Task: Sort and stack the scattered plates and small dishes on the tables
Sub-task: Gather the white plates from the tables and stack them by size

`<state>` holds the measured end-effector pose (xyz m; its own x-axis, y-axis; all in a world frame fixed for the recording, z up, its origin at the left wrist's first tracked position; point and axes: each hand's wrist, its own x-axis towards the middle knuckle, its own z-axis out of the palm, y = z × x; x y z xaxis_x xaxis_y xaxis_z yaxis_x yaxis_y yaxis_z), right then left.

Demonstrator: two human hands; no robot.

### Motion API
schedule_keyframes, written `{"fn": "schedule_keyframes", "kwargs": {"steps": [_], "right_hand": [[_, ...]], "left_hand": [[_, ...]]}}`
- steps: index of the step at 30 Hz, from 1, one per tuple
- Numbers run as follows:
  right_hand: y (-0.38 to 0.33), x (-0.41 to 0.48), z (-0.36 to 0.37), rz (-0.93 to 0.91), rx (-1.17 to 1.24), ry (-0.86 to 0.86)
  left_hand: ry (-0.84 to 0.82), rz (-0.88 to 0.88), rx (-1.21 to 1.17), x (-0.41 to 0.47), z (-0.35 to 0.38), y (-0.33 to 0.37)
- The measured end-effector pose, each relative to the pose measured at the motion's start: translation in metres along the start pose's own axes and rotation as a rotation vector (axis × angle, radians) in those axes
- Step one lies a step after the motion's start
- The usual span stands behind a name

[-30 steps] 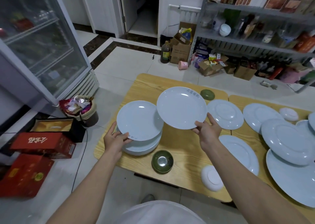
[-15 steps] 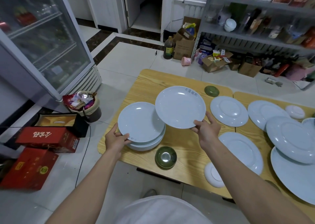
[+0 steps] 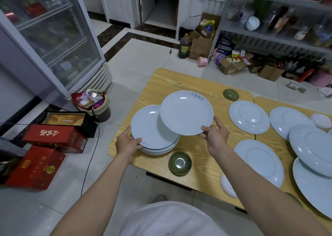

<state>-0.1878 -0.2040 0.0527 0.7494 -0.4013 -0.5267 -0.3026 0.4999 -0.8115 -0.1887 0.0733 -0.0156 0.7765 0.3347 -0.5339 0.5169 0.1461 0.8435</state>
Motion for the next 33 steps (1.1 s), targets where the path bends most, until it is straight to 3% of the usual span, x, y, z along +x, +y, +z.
{"fn": "schedule_keyframes", "kwargs": {"steps": [16,33], "right_hand": [[0.037,-0.008,0.032,0.069,-0.117,-0.055],[0.067,-0.008,0.048,0.089,-0.299,-0.032]], "left_hand": [[-0.059,-0.018,0.122,0.009,-0.005,0.005],[-0.265,-0.021,0.054,0.017,-0.020,-0.002]]}}
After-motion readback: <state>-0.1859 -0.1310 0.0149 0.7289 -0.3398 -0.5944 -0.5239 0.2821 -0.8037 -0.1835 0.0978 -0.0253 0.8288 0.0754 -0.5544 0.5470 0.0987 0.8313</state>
